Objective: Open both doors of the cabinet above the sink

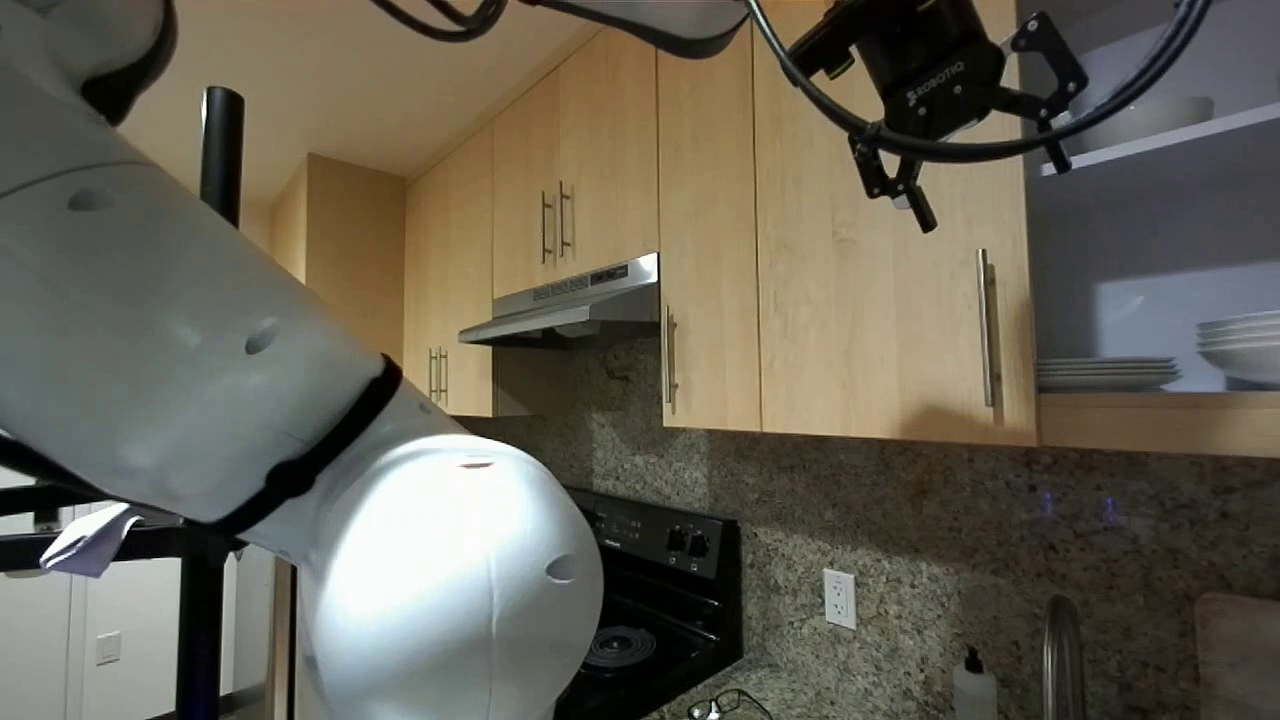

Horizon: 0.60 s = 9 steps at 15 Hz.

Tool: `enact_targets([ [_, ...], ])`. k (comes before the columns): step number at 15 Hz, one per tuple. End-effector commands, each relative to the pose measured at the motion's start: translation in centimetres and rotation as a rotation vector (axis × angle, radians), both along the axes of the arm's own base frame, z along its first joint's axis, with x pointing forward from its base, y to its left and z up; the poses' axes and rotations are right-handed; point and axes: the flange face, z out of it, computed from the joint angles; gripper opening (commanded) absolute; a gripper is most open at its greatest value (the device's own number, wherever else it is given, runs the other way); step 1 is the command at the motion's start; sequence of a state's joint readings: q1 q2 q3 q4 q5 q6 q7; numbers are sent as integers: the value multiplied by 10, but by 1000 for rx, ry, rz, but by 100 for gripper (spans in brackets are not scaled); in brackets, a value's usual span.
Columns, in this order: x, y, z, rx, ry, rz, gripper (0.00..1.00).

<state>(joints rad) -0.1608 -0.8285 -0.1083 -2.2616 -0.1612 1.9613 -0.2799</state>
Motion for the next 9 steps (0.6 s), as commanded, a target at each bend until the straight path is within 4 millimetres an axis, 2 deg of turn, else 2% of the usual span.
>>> enact_targets([
  [1,71,2,4,-36,-52,-173,100],
  [3,104,1,1,-46,-75,-271,100],
  [5,128,-5,-3,-53,-78,-375,100],
  [9,153,-24,-7,-59,-75,-592,100],
])
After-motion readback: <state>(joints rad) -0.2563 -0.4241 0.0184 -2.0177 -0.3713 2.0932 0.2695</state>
